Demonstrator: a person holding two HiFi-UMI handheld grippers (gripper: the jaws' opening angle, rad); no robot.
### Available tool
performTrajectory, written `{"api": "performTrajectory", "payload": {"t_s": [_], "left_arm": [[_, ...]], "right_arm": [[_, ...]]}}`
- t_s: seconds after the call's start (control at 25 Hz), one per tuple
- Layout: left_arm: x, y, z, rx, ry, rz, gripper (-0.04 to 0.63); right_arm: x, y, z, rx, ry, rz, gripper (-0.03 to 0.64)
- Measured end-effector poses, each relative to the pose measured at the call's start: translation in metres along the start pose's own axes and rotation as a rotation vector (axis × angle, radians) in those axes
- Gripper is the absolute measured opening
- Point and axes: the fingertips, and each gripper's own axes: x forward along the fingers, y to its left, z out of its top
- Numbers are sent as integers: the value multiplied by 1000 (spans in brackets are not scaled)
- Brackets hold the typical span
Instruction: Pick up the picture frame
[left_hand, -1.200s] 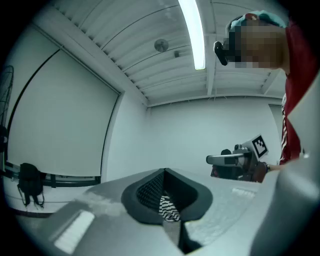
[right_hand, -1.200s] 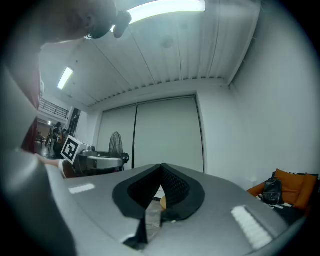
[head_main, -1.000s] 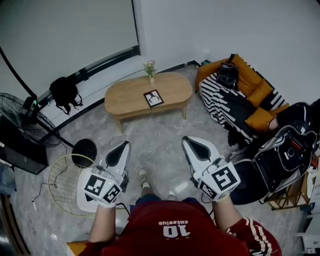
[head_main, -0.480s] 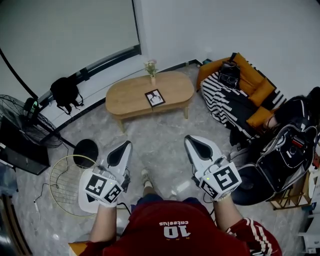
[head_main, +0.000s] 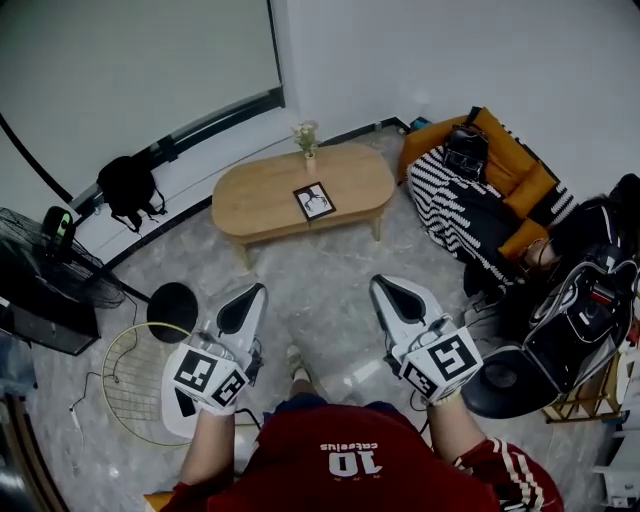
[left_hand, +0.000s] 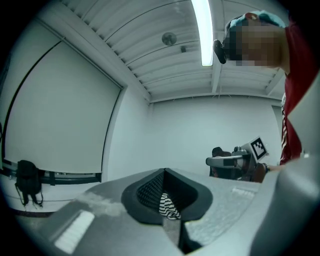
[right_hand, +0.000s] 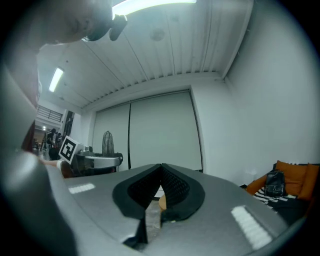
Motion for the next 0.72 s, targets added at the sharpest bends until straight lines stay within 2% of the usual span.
{"api": "performTrajectory", "payload": {"t_s": [0.44, 0.72], "left_arm": [[71, 125, 12, -33, -5, -23, 3], [105, 186, 5, -48, 25, -82, 3]], "right_arm": [[125, -43, 9, -4, 30, -36, -3], [195, -53, 9, -13, 69, -63, -3]]}}
